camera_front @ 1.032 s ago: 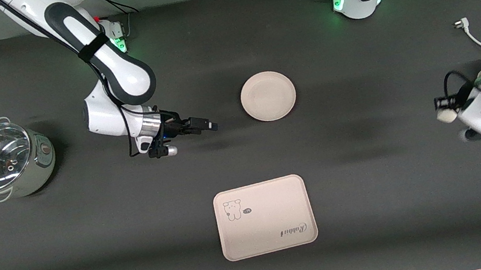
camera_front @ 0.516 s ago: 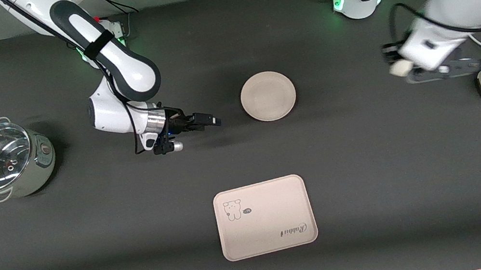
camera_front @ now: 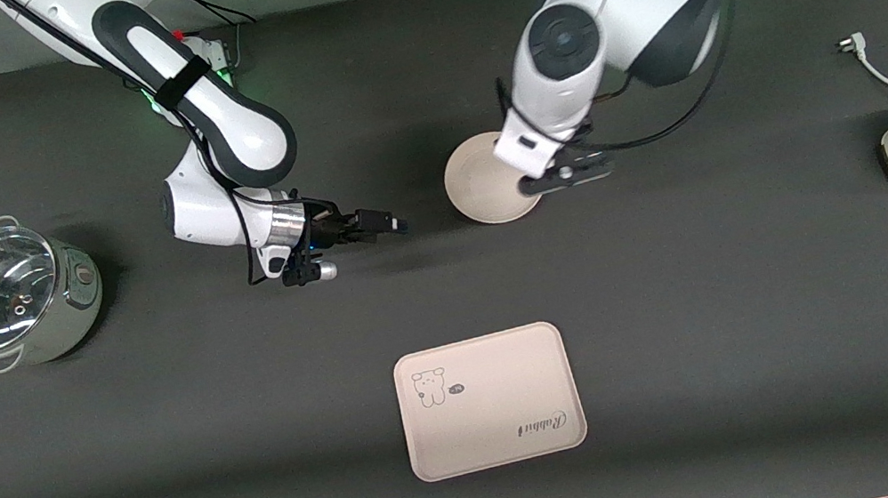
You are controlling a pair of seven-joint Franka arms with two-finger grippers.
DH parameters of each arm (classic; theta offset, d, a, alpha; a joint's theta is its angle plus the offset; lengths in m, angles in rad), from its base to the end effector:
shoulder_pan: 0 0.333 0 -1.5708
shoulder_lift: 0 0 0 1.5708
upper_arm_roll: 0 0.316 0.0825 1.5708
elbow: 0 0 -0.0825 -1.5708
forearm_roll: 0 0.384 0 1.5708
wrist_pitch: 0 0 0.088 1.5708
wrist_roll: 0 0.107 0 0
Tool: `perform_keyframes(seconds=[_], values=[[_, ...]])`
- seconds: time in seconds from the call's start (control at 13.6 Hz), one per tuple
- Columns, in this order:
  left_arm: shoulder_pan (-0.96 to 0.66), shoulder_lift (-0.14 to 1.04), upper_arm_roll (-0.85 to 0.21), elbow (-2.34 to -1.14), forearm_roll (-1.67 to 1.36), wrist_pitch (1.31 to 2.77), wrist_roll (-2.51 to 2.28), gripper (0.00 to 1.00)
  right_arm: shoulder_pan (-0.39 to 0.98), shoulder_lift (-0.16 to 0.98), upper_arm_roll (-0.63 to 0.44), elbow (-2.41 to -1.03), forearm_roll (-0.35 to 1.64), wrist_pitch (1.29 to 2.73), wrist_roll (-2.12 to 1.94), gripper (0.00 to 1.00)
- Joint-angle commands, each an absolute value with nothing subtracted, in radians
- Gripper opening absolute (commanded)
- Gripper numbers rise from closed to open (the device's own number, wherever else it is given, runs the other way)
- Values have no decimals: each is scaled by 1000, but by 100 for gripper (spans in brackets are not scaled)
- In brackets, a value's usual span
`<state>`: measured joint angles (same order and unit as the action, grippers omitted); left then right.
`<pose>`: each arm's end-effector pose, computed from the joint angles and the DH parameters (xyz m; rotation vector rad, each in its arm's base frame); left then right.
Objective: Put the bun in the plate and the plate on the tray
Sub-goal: 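Lower the bun onto the white plate with the left gripper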
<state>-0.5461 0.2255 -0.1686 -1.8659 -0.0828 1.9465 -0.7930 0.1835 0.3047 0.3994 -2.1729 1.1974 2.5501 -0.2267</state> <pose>0.4501 -0.3919 0.3868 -3.1084 -0.1800 0.2820 0.4797 0.2997 0.2644 -2.3411 0.2761 0.1334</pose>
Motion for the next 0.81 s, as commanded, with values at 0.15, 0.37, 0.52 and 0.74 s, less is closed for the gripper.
perform_keyframes(seconds=[0.15,0.37,0.52,0.74], values=[[-595,265,-179,-2064,-94,2214,-841,36,193,334,396,-2143,1230,2594,-262,100],[-620,319,-186,-2092,-94,2279,-850,36,195,345,397,-2140,1235,2611,-262,100],[-632,347,-190,-2120,-94,2339,-880,40,201,347,397,-2140,1282,2612,-285,100],[-630,373,-216,-2146,-94,2384,-881,42,204,351,397,-2146,1382,2617,-373,100]])
